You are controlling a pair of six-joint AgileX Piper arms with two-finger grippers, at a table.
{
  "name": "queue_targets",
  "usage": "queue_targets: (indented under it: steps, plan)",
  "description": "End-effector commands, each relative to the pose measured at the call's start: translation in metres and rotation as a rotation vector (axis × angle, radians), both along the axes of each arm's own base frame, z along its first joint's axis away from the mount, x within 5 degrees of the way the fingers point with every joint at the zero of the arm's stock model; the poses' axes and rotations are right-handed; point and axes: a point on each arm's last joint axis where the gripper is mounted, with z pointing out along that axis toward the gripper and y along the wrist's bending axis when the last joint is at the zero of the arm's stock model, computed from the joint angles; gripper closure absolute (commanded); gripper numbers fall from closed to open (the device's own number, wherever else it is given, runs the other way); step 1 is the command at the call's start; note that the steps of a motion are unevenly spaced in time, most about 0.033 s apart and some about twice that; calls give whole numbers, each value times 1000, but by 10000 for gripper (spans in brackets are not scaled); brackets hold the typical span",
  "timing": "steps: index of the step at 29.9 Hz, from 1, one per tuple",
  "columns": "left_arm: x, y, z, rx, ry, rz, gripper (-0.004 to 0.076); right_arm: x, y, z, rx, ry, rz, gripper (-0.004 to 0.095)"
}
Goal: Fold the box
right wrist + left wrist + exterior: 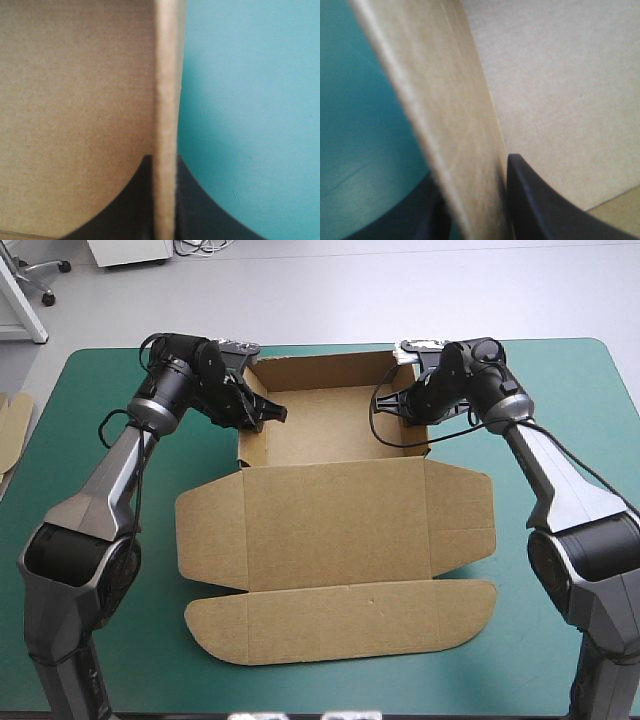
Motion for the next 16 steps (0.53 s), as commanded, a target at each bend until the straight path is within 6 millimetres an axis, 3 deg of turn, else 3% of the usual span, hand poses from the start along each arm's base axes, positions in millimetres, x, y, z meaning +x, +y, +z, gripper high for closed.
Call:
queue_targets:
  steps: [1, 4, 7, 16]
  plan:
    - [-12, -7, 30, -54, -43, -15, 543, -11, 3, 40, 90, -106, 12, 920]
    - [-7, -7, 25, -34, -45, -11, 602, -9, 2, 37, 67, -107, 7, 920]
    - [-3, -7, 18, -19, -31, -10, 741, -9, 2, 37, 65, -107, 2, 920]
    - [7, -6, 1, 39, -14, 11, 738, -11, -4, 34, -16, -78, 9, 920]
